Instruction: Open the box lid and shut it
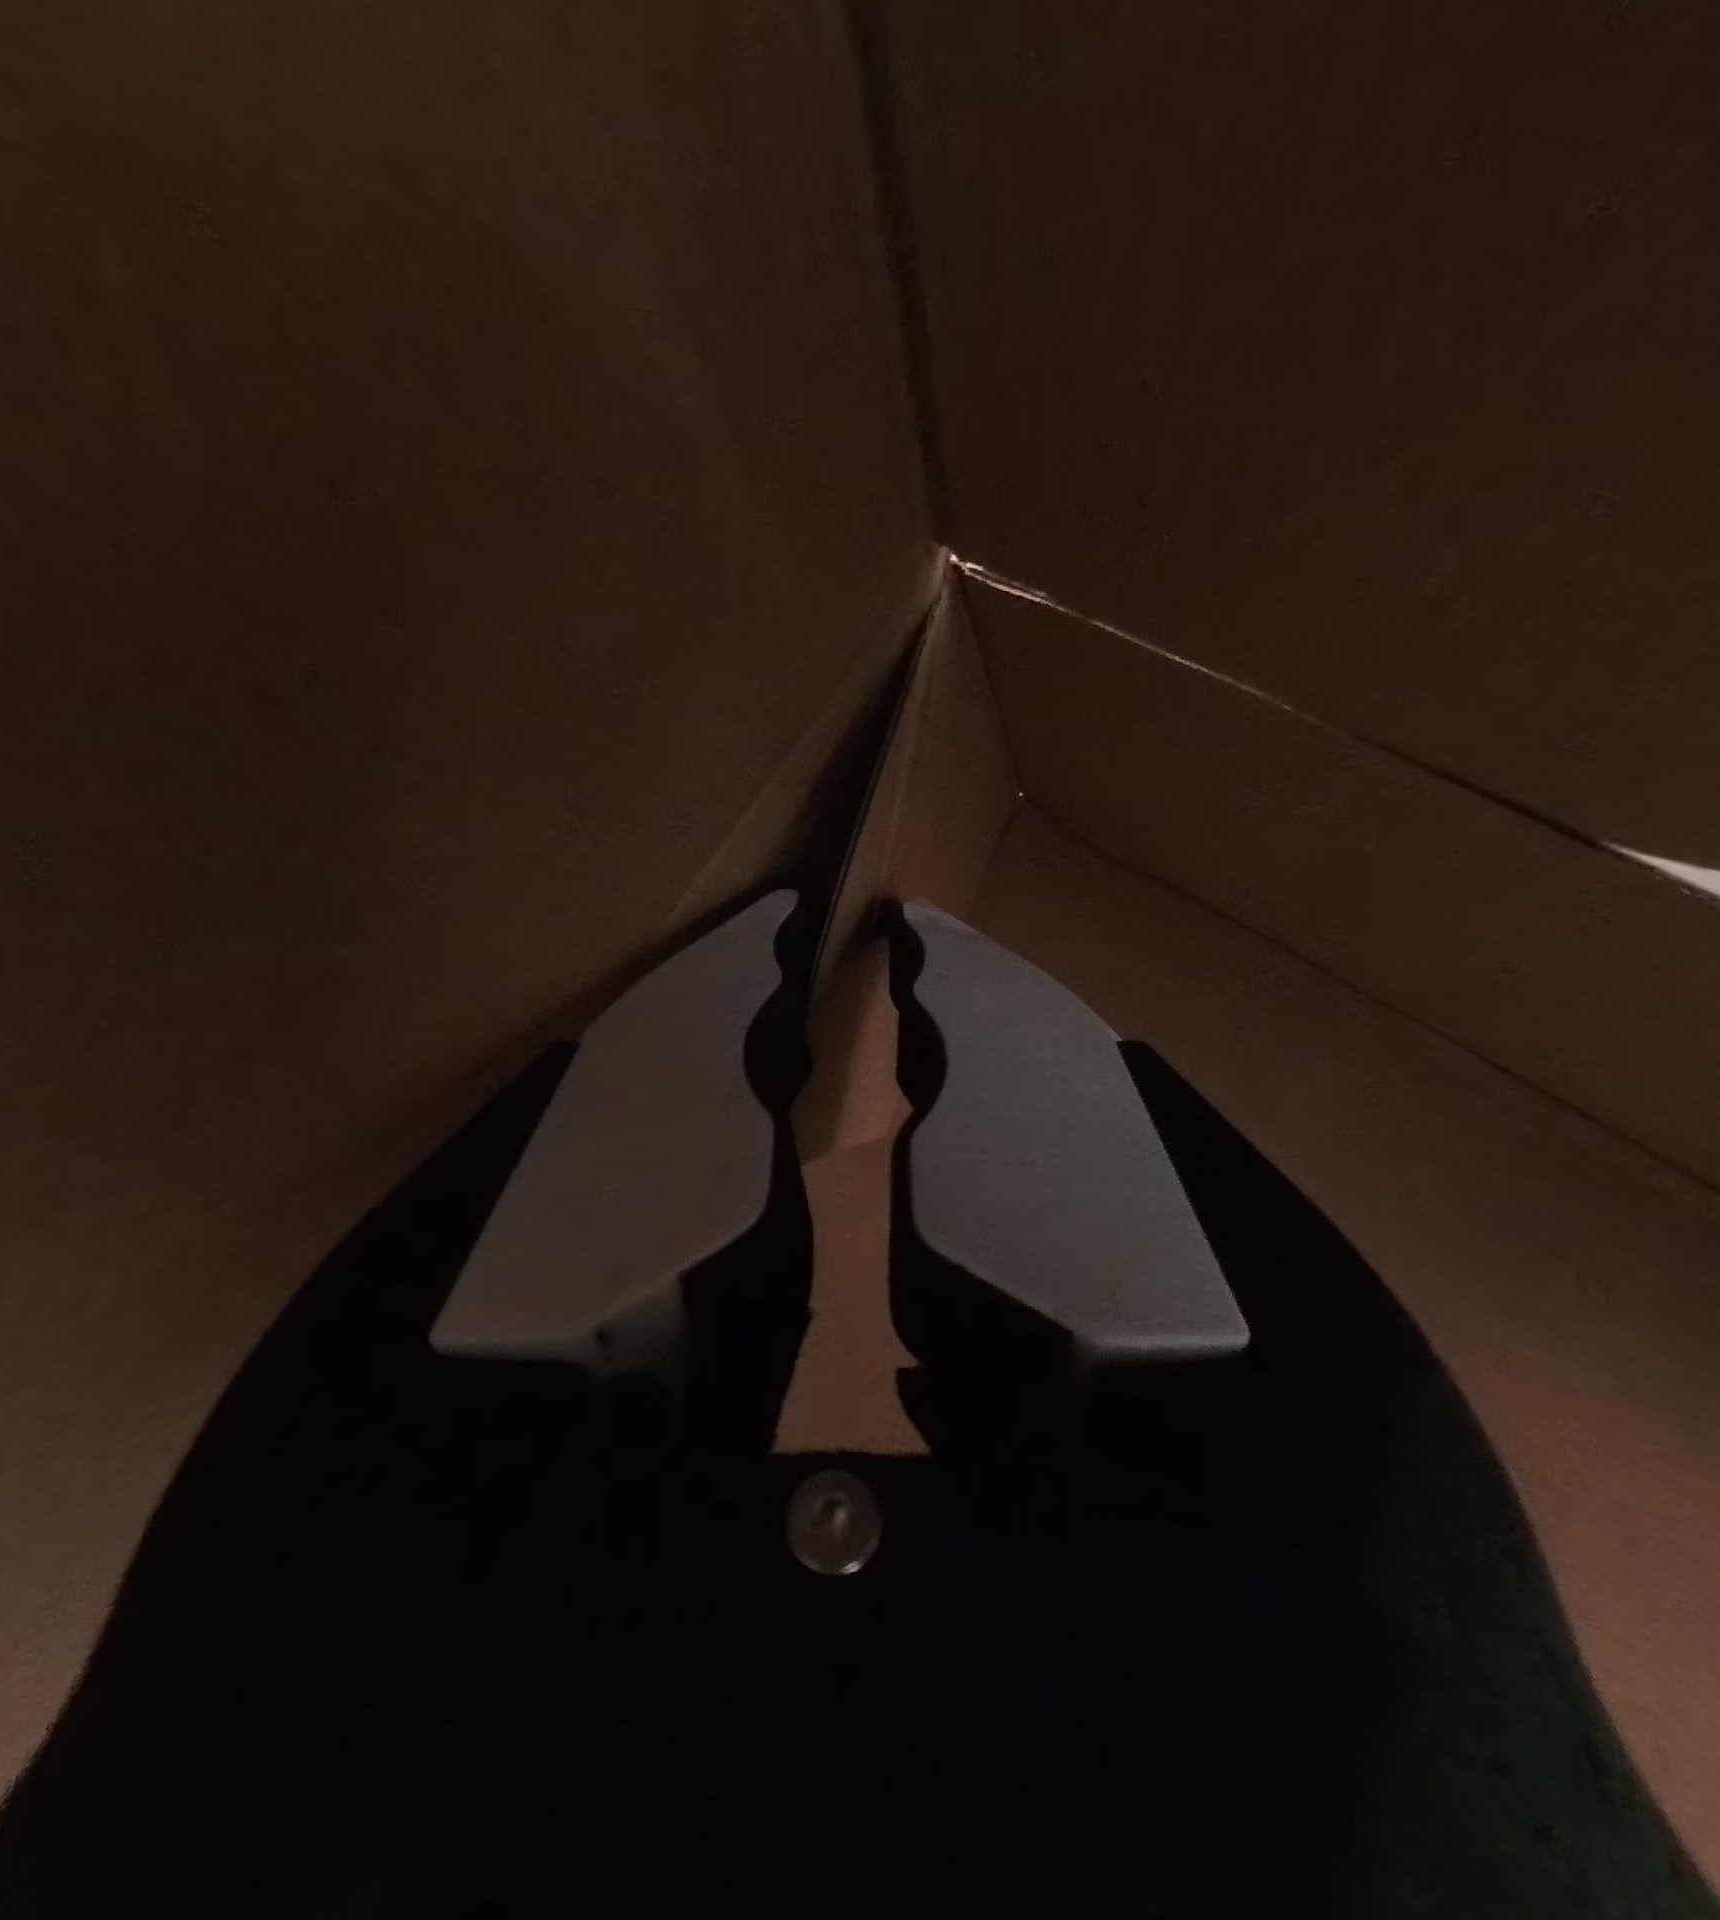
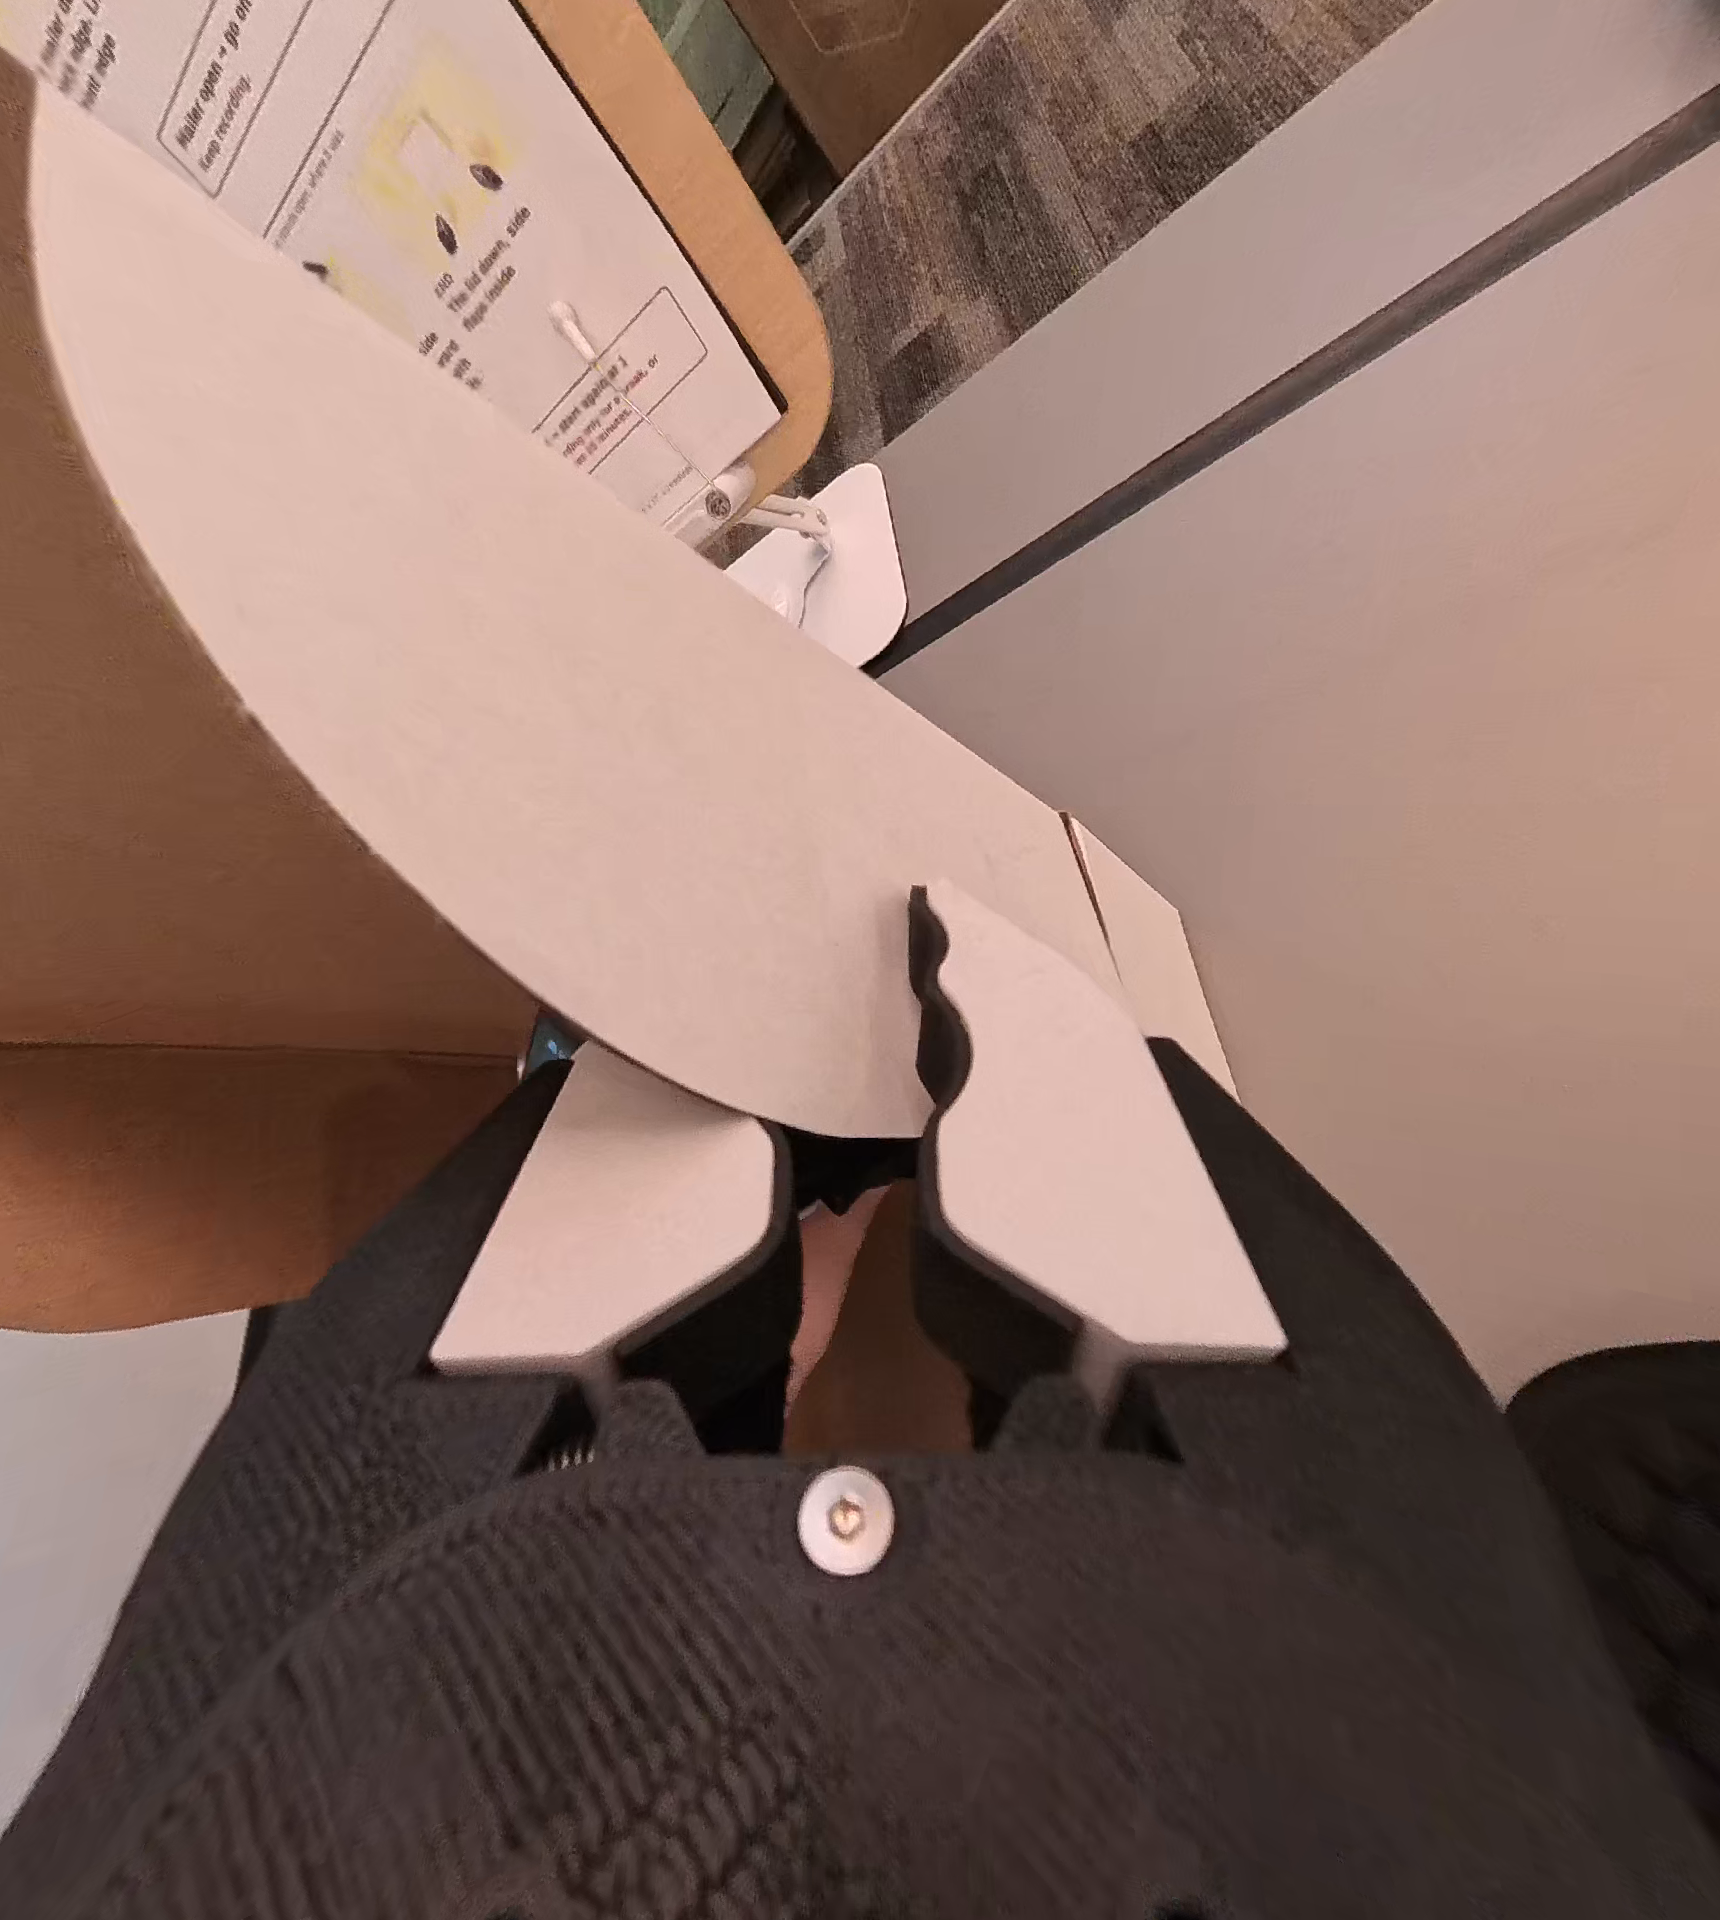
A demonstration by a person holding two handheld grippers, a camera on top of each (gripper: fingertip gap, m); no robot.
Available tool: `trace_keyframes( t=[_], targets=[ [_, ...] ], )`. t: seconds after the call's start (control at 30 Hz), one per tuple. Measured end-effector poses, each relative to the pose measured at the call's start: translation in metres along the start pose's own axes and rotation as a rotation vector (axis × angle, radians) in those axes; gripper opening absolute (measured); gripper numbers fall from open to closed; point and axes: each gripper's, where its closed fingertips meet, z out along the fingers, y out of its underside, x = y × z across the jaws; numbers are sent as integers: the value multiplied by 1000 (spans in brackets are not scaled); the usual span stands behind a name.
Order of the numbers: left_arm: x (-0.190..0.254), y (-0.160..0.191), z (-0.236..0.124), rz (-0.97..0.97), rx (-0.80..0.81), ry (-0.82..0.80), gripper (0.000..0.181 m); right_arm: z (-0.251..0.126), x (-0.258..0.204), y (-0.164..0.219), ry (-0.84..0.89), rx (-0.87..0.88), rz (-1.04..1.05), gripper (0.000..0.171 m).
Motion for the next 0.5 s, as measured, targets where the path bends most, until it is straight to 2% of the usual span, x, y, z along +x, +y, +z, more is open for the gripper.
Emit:
trace_keyframes(
  t=[0.2,0.37,0.5],
  targets=[
    [0,0,-1,-4,20,9,12,3,-7,-1,63,-27,-85,19],
    [-1,1,1,14,7,0,11,-2,7,8,39,45,-115,14],
    [0,1,1,13,1,17,11,-7,18,16,-48,108,-76,13]
  ],
)
